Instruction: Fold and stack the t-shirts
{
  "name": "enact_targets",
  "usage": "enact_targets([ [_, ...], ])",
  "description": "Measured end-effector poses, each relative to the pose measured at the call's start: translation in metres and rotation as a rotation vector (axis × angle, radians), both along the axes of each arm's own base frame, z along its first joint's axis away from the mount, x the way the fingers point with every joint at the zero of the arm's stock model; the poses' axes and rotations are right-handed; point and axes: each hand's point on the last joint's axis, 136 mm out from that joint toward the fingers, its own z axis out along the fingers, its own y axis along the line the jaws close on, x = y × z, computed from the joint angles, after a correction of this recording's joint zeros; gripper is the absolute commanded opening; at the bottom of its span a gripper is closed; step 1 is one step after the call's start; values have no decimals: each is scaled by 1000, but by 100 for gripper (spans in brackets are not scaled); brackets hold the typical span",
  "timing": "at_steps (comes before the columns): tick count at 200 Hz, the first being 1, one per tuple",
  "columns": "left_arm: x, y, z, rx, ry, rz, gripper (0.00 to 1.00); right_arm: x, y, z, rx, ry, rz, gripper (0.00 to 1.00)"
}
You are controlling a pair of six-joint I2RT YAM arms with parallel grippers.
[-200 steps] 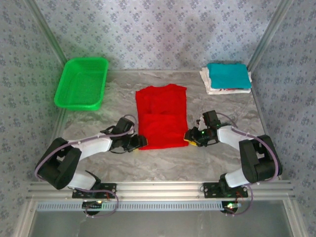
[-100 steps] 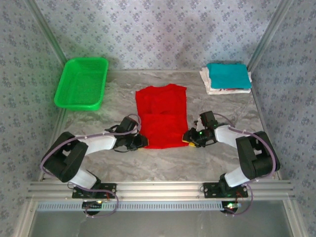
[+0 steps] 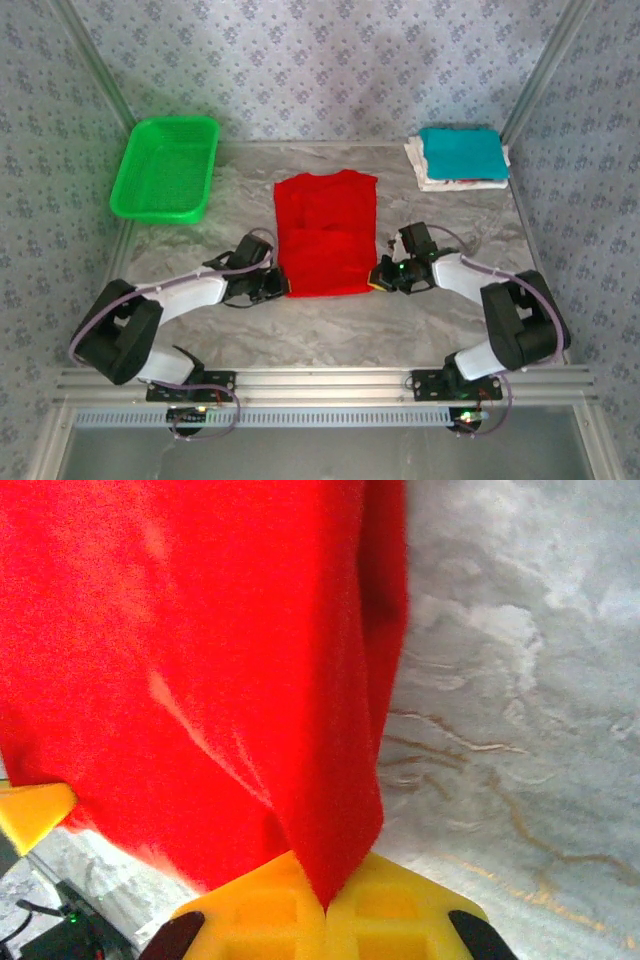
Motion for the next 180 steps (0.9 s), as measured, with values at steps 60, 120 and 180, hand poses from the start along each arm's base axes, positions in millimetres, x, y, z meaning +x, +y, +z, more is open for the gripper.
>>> enact_targets([
  [60, -23, -1, 10, -4, -27, -39, 0, -30, 1, 7, 7, -30, 6, 0],
  [120, -86, -11, 36, -24, -37, -153, 0, -96, 6, 27, 13, -47, 31, 0],
  [180, -30, -2, 90, -53, -140, -53, 0, -49, 5, 67, -43, -69, -24, 0],
])
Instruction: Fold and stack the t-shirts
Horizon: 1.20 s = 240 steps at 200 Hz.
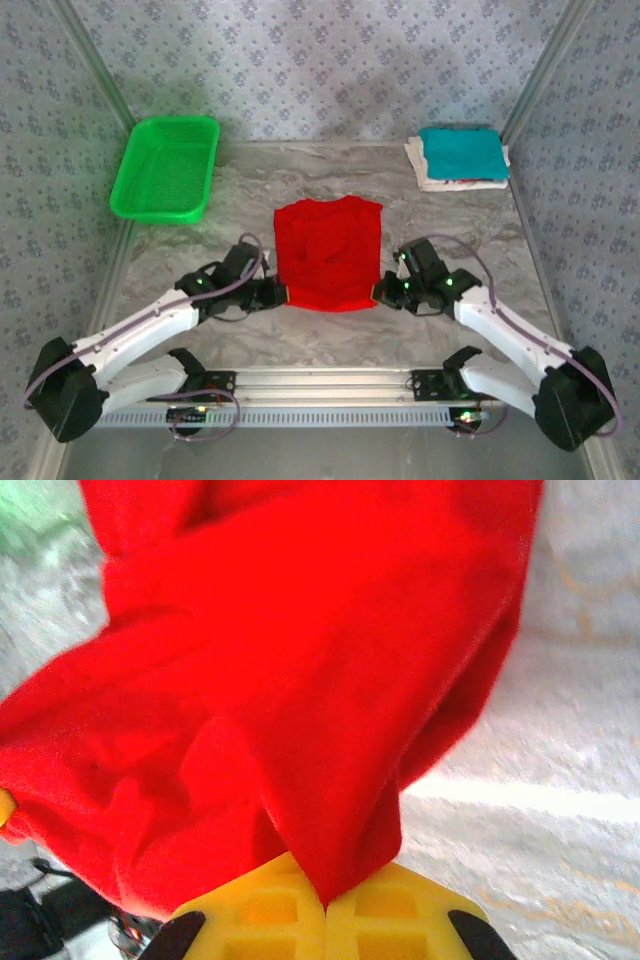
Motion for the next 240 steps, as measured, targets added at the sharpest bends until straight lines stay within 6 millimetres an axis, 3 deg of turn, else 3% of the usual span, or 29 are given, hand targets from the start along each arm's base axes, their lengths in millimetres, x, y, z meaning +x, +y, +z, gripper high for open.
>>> enact_targets([
  [38, 60, 4, 36, -47, -95, 52, 0, 71, -1, 40, 3, -106, -42, 0],
  [71, 102, -3, 23, -24, -97, 43, 0, 121, -2, 47, -31, -146, -37, 0],
  [101, 121, -9, 7, 18, -85, 7, 0, 146, -12, 30, -56, -143, -53, 0],
  [132, 148, -6, 11, 33, -119, 3, 0, 159, -16, 19, -62, -134, -69, 0],
  [190, 200, -3, 19, 48, -172, 0, 0, 212, -14, 41, -45, -199, -91, 0],
  [197, 208, -4, 20, 49, -178, -2, 14, 221, -14, 44, -42, -209, -95, 1],
  [202, 214, -4, 19, 53, -185, -5, 33, 228, -14, 44, -40, -214, -96, 8],
  [210, 224, -5, 19, 59, -187, -7, 59, 240, -14, 45, -38, -218, -97, 26],
  [215, 232, -5, 18, 66, -190, -6, 70, 248, -13, 44, -35, -218, -102, 35],
  [227, 252, -5, 15, 90, -189, -1, 84, 270, -14, 42, -31, -223, -110, 50],
  [240, 276, -3, 13, 120, -192, 17, 86, 294, -14, 40, -15, -216, -119, 56],
])
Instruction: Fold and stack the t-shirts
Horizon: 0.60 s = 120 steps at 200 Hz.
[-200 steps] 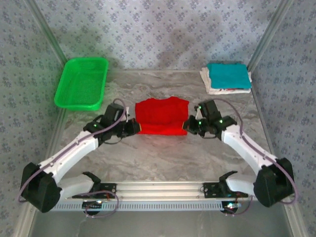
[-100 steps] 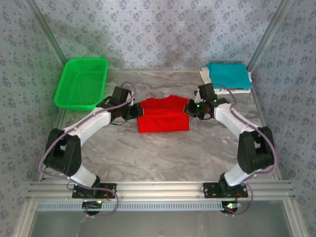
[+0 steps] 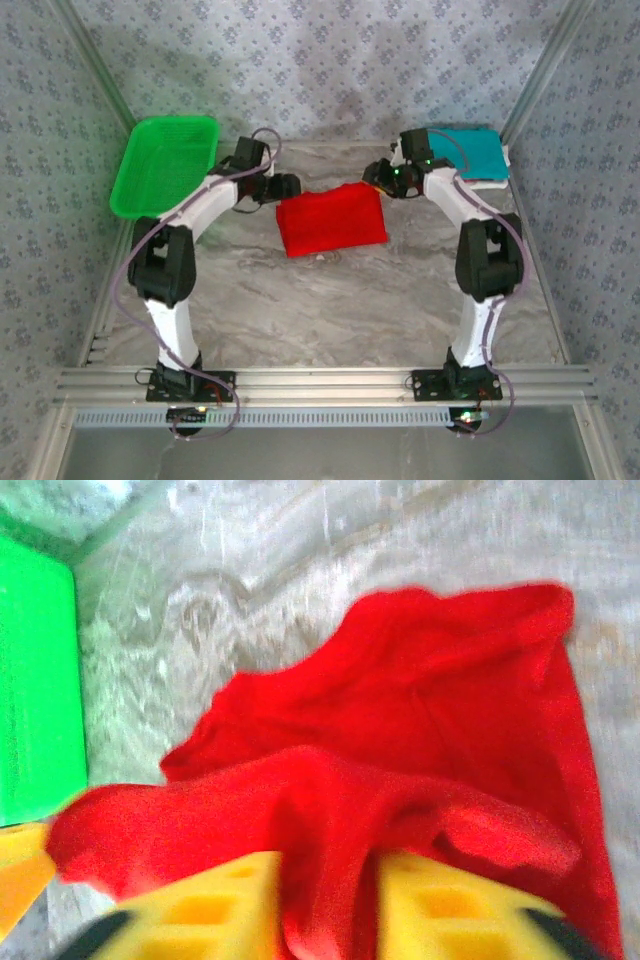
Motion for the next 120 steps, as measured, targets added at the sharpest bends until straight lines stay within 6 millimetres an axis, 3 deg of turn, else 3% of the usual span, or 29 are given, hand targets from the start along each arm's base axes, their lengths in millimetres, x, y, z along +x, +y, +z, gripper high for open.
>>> enact_targets([
  [19, 24, 8, 3, 38, -18, 46, 81, 31, -1, 10, 25, -33, -2, 63],
  [35, 25, 16, 12, 66, -35, 84, 73, 35, -4, 26, 30, -63, -4, 61],
  [46, 21, 17, 20, 83, -64, 92, 64, 29, -4, 38, 31, -88, 7, 44],
  [65, -8, 8, 34, 95, -110, 78, 39, -4, 2, 53, 40, -132, 48, 1],
  [71, -20, 1, 37, 88, -123, 61, 33, -19, 5, 53, 42, -138, 62, 0],
  [92, -57, -32, 29, 58, -142, -14, 23, -54, 19, 34, 56, -112, 108, 0],
  [106, -65, -50, 11, 46, -120, -52, 18, -56, 31, 9, 67, -69, 135, 0],
  [120, -57, -57, -17, 50, -85, -51, 17, -48, 36, -26, 68, -20, 142, 0],
])
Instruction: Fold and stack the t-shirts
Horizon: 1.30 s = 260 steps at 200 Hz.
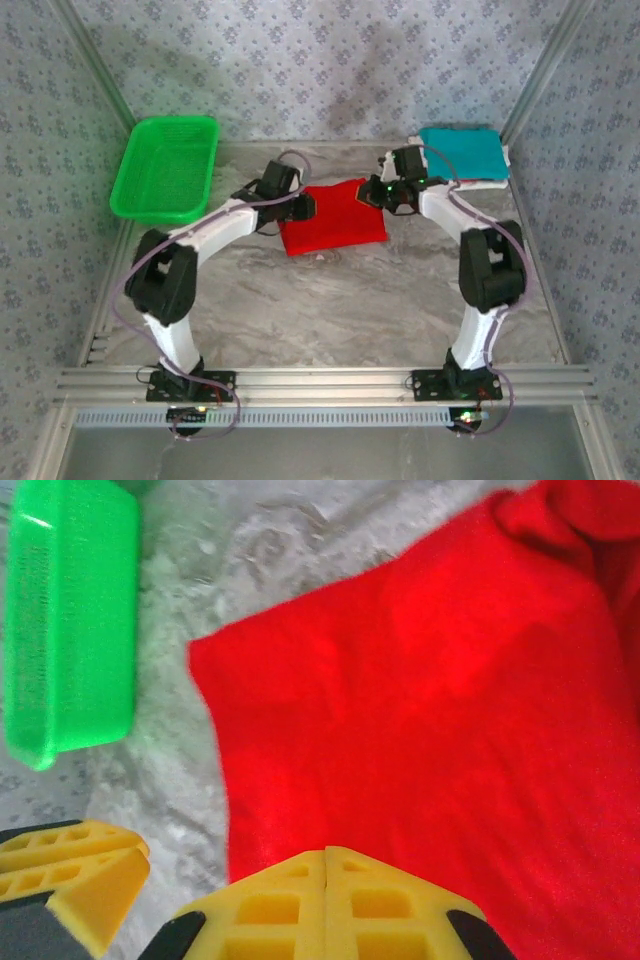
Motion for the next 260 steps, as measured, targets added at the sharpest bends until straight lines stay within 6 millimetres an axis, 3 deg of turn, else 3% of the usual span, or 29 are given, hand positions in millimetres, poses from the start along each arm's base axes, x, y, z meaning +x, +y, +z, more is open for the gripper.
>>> enact_targets([
  [28, 21, 17, -66, 39, 88, 54, 21, 8, -1, -67, -23, 119, -7, 0],
  [49, 33, 28, -91, 35, 128, 88, 20, 19, -1, -85, -12, 147, -18, 0],
  [83, 62, 24, -80, -29, 77, 120, 17, 43, -5, -85, 33, 122, -75, 0],
  [128, 61, 27, -91, -53, 89, 143, 16, 39, -15, -96, 67, 138, -138, 0],
  [151, 50, 26, -91, -58, 85, 134, 16, 16, -17, -96, 79, 152, -158, 0],
  [201, -15, 32, -89, -8, 146, 100, 19, -51, -13, -95, 54, 232, -177, 0],
  [230, -19, 36, -68, 1, 141, 100, 19, -57, -10, -83, 37, 238, -170, 0],
  [260, 7, 16, -20, -55, 41, 71, 18, -39, -6, -57, 48, 186, -167, 0],
])
